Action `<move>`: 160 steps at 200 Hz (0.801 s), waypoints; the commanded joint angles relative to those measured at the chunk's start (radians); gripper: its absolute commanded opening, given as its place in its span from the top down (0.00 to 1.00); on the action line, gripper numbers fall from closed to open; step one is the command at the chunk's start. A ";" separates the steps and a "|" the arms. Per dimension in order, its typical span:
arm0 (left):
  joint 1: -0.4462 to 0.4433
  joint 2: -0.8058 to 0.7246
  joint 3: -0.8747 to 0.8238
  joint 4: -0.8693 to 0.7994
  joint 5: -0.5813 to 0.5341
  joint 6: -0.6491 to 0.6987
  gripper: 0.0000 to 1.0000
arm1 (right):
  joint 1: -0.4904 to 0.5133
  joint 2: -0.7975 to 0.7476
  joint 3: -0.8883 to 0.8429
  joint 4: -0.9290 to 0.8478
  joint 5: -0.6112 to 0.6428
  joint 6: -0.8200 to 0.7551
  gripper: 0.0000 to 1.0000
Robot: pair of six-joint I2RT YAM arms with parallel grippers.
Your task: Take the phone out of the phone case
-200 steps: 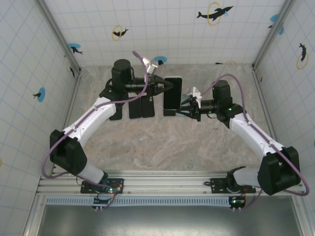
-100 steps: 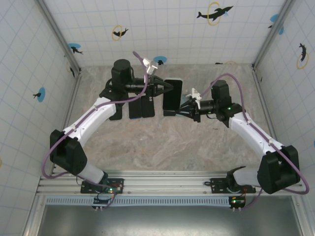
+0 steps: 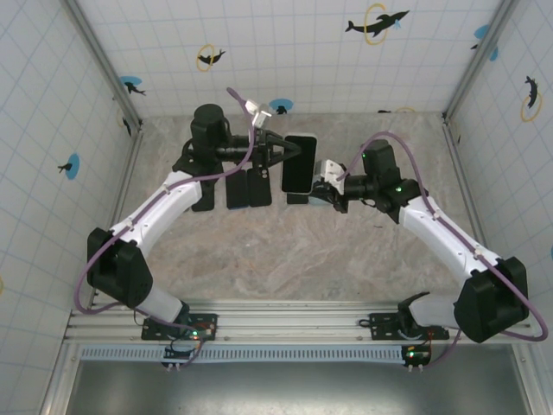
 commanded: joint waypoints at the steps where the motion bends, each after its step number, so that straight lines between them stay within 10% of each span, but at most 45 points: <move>1: -0.019 -0.023 -0.015 0.080 0.021 -0.103 1.00 | 0.011 -0.043 -0.008 0.197 0.070 0.051 0.98; 160: -0.008 -0.051 0.029 0.017 -0.018 0.057 1.00 | -0.030 -0.136 -0.127 0.100 -0.171 0.235 0.67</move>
